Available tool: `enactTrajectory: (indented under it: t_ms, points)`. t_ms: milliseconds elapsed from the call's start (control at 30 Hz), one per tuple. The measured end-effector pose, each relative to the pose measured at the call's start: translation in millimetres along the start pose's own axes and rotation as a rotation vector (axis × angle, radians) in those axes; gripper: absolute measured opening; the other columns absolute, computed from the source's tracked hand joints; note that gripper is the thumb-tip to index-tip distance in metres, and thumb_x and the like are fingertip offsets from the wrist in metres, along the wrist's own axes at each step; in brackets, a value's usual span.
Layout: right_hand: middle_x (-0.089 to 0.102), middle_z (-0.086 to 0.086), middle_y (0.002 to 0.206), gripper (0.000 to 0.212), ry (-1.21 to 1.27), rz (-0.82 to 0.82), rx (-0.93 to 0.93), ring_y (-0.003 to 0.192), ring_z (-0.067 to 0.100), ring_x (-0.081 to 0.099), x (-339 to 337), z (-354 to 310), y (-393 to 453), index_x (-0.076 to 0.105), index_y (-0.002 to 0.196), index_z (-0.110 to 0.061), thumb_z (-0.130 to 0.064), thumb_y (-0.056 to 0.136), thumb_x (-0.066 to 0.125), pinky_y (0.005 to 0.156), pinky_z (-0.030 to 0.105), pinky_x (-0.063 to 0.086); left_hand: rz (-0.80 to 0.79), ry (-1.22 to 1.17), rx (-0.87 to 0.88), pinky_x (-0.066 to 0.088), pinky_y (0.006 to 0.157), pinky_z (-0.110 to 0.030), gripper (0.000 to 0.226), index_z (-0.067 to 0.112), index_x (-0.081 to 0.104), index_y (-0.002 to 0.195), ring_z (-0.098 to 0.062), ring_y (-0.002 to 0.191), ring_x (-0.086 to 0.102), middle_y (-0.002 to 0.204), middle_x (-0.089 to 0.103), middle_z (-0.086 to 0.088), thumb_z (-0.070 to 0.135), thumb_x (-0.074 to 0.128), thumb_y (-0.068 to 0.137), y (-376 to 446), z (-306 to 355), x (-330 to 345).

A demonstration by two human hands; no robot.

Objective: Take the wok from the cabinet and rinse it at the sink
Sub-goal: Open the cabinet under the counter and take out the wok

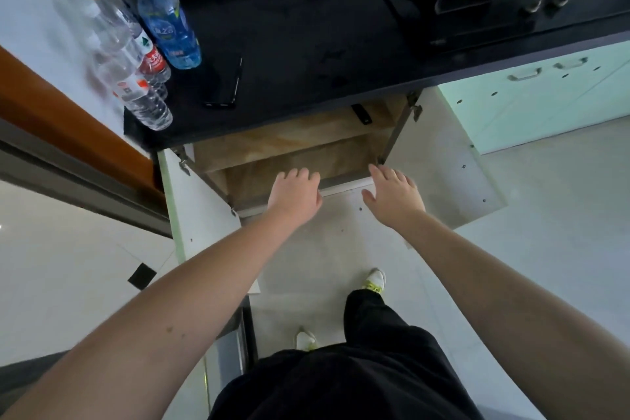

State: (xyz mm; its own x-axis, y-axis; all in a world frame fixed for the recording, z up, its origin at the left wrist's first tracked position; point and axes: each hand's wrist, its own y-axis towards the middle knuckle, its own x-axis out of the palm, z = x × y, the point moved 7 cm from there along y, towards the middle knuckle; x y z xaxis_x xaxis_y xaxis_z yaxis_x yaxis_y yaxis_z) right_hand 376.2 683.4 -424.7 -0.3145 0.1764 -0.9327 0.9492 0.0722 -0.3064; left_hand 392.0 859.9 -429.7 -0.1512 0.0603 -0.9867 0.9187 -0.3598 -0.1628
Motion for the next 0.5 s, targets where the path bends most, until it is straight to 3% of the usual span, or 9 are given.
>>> enactTrajectory:
  t_ms: [333, 500]
  points:
    - [0.025, 0.003, 0.159, 0.059, 0.057, -0.028, 0.009, 0.146, 0.024, 0.022, -19.2, 65.6, 110.1, 0.018, 0.153, -0.019, -0.039, 0.101, 0.035, 0.119, 0.04, 0.017, -0.103, -0.009, -0.055, 0.035, 0.108, -0.045, 0.049, 0.013, 0.04, 0.141, -0.028, 0.13, 0.042, 0.138, 0.049, -0.01, 0.032, 0.041, 0.095, 127.0, 37.9, 0.4]
    - [0.025, 0.006, 0.158, 0.059, 0.073, -0.059, -0.046, 0.146, 0.024, 0.021, -10.3, 77.3, 171.8, 0.016, 0.153, -0.016, -0.036, 0.101, 0.034, 0.119, 0.039, 0.017, -0.122, -0.027, -0.122, 0.035, 0.108, -0.044, 0.05, 0.014, 0.039, 0.142, -0.028, 0.131, 0.041, 0.14, 0.047, -0.009, 0.032, 0.04, 0.095, 166.9, 24.6, 17.2]
